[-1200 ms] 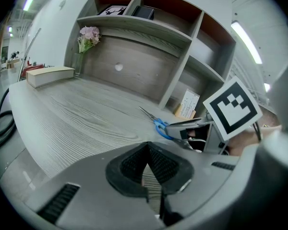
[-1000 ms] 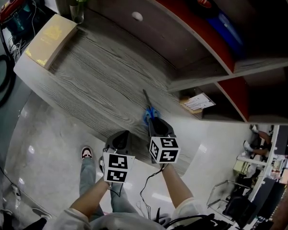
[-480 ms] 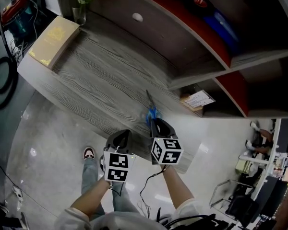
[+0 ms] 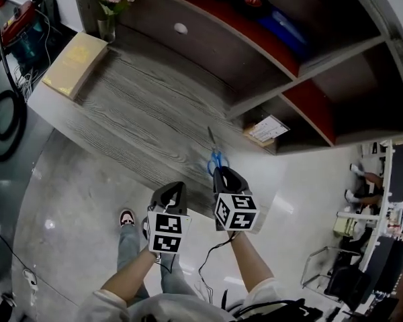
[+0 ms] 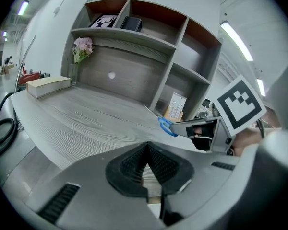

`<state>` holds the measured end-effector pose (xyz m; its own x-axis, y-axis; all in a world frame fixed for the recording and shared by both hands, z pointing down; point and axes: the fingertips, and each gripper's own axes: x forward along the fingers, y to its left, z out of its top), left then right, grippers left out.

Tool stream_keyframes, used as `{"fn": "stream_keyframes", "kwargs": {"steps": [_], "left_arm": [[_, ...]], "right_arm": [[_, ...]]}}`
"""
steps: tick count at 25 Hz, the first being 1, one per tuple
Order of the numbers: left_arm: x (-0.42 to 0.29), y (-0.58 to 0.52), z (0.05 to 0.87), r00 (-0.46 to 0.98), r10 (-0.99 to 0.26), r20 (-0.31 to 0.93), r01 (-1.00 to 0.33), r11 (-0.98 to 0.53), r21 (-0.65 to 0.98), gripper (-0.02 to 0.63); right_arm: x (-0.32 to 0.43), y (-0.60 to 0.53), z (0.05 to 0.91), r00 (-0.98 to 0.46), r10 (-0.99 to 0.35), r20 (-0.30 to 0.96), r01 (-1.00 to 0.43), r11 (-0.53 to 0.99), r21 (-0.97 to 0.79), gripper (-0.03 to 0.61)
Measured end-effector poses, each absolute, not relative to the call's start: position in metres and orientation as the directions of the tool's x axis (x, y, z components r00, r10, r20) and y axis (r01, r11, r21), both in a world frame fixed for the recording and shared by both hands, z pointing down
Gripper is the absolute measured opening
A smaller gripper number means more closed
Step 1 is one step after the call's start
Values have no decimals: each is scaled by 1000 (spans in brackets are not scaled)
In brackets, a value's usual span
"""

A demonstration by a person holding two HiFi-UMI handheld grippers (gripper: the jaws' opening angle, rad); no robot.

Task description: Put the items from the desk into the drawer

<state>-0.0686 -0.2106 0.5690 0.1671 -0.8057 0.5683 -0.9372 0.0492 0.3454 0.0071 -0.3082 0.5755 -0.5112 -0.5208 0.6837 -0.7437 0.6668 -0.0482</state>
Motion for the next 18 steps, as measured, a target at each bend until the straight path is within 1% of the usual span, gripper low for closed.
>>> {"fn": "stream_keyframes", "kwargs": {"steps": [8, 18], "left_arm": [[-37, -199, 538, 213, -815, 539, -943, -28, 331, -3], [33, -188, 506, 336, -788, 515, -930, -190, 315, -3]], "right_arm": [[48, -289, 539, -485, -584, 651, -784, 621, -27, 63], [123, -259, 502, -413, -670, 616, -861, 508, -25, 63]]}}
